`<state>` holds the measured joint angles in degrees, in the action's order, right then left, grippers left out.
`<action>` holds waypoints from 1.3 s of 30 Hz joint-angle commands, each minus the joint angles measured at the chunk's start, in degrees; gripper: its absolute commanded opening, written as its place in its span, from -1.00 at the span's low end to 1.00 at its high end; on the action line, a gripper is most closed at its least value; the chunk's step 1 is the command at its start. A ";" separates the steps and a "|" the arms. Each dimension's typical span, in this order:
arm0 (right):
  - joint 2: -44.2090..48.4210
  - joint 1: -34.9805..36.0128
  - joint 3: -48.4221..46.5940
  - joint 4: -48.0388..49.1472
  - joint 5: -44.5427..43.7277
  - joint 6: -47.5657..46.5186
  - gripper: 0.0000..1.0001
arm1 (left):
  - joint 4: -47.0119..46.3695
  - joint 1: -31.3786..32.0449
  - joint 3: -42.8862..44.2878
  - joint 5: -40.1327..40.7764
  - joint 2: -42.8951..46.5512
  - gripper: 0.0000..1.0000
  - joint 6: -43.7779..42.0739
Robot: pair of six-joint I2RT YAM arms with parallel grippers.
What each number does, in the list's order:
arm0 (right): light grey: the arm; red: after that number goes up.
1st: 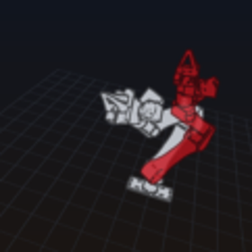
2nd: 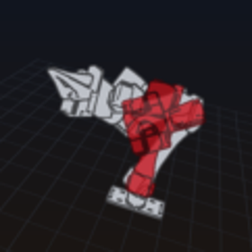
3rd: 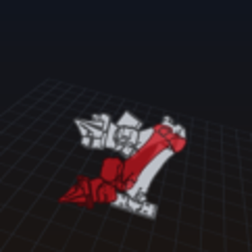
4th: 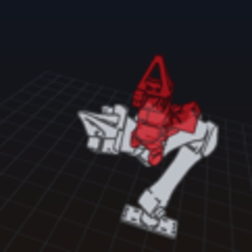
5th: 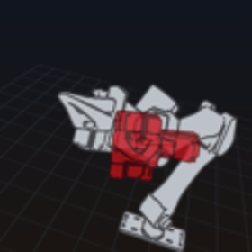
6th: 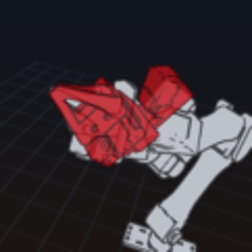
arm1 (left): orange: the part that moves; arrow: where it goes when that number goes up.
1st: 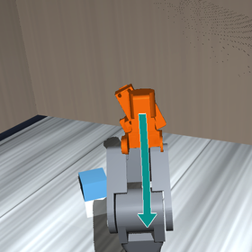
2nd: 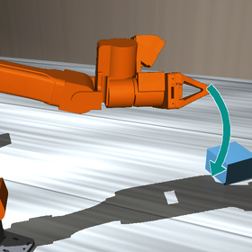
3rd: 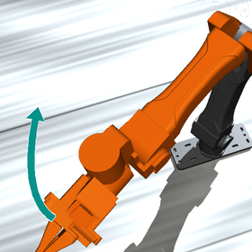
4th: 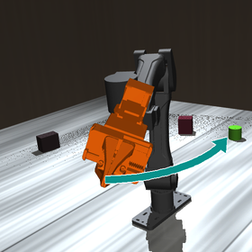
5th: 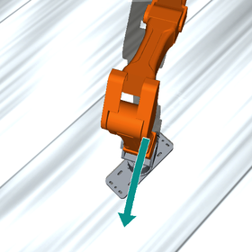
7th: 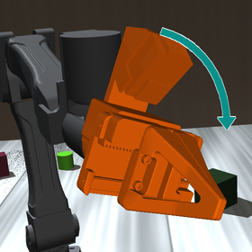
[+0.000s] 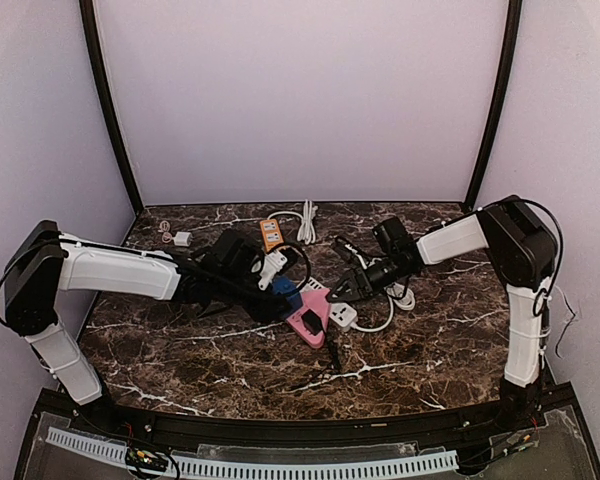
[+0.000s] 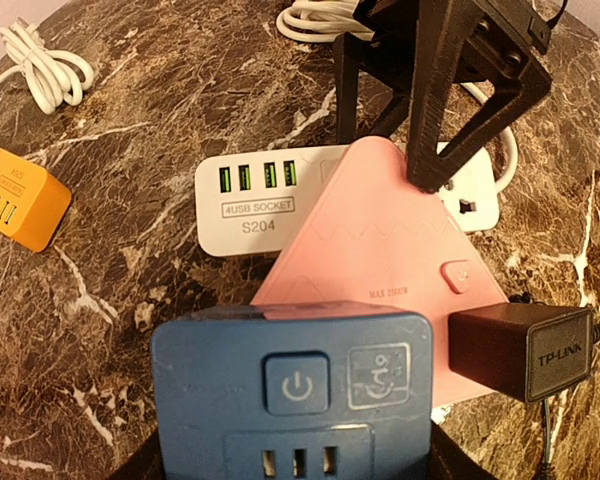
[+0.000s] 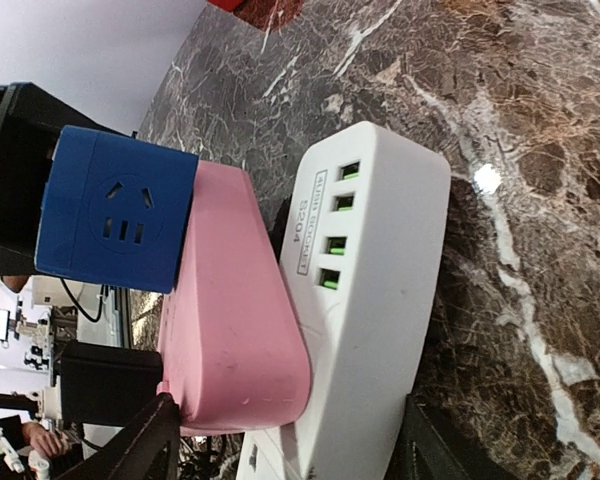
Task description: Pull the plug off the socket
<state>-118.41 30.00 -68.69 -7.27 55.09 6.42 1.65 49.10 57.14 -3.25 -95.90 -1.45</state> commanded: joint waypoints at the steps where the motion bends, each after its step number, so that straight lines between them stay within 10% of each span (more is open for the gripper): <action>1: -1.27 0.05 1.91 4.41 7.11 1.30 0.31 | -5.08 0.69 -2.74 1.25 0.69 -0.66 -2.35; 14: -5.76 -0.42 0.03 5.48 6.99 4.28 0.68 | -18.55 0.68 -9.54 -0.68 1.68 -0.66 -6.83; 34: -5.39 2.17 -1.27 3.85 9.68 3.97 0.50 | -19.13 1.86 -7.21 1.82 0.60 -0.66 -9.33; 39: -6.84 2.71 -2.45 4.90 11.21 5.13 0.79 | -21.59 2.04 -7.31 1.34 -0.38 -0.66 -10.23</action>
<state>-122.43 29.98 -69.93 -1.45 62.76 11.31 -14.81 50.11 48.60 -1.39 -95.55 -8.34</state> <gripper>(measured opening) 0.860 0.606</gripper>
